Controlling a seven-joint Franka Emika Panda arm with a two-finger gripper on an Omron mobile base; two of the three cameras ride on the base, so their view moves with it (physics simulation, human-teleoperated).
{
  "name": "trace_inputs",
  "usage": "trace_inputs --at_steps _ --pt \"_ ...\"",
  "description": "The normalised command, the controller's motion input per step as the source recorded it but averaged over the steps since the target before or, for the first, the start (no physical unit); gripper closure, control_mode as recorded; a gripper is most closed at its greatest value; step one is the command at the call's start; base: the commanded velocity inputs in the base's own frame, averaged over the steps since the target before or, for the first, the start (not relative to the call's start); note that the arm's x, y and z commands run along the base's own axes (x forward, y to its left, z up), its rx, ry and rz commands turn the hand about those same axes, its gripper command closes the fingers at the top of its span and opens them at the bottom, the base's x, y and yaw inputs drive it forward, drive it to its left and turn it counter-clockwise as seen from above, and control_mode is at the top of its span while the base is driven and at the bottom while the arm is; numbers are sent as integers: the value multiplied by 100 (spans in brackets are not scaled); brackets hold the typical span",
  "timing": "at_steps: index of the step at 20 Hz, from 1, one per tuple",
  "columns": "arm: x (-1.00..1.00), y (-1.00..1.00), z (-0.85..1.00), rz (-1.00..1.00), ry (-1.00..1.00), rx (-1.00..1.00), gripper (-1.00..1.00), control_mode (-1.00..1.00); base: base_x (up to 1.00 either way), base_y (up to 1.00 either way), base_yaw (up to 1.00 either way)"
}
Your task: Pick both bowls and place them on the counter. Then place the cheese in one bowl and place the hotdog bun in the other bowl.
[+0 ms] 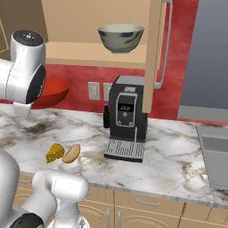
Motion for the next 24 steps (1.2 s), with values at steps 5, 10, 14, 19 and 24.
trace_inputs --at_steps 5,10,14,19,24 --pt "-24 0 -59 0 12 0 100 -100 0 0 0" --pt "3 15 -70 0 5 7 100 -100 0 0 0" --pt "30 36 -62 0 0 10 100 -100 0 0 0" --pt "46 49 -55 0 0 1 100 -100 0 0 0" --pt "52 53 -55 0 0 -1 100 -100 0 0 0"
